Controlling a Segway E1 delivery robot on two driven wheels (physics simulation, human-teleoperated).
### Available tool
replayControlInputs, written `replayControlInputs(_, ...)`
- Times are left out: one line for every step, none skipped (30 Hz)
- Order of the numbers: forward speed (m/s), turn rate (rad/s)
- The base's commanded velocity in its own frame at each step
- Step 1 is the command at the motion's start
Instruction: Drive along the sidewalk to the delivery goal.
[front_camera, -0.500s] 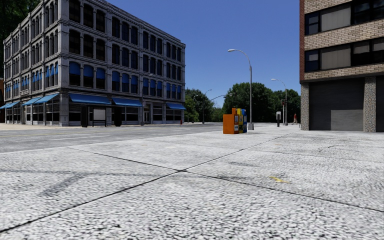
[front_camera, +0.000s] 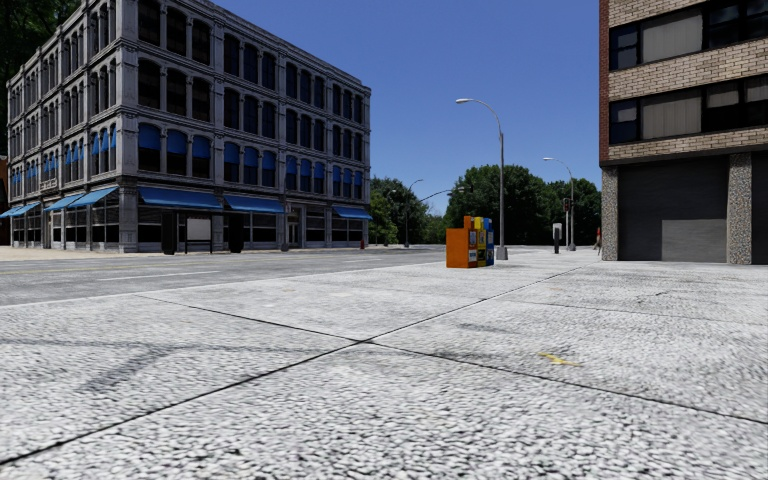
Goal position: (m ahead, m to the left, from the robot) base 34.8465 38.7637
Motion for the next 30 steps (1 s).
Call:
replayControlInputs(0.00,0.00)
replayControlInputs(0.00,0.00)
replayControlInputs(0.00,0.00)
replayControlInputs(0.00,0.00)
replayControlInputs(0.00,0.00)
replayControlInputs(0.00,0.00)
replayControlInputs(0.00,0.00)
replayControlInputs(0.00,0.00)
replayControlInputs(0.00,0.00)
replayControlInputs(0.00,0.00)
replayControlInputs(0.00,0.00)
replayControlInputs(0.00,0.00)
replayControlInputs(0.00,0.00)
replayControlInputs(0.00,0.00)
replayControlInputs(0.00,0.00)
replayControlInputs(0.20,0.00)
replayControlInputs(0.92,0.00)
replayControlInputs(1.25,0.00)
replayControlInputs(1.50,0.00)
replayControlInputs(1.63,0.00)
replayControlInputs(1.69,0.00)
replayControlInputs(1.69,0.00)
replayControlInputs(1.72,0.00)
replayControlInputs(1.78,0.00)
replayControlInputs(2.00,0.00)
replayControlInputs(2.00,0.00)
replayControlInputs(2.00,0.00)
replayControlInputs(2.00,0.00)
replayControlInputs(2.00,0.00)
replayControlInputs(2.00,0.00)
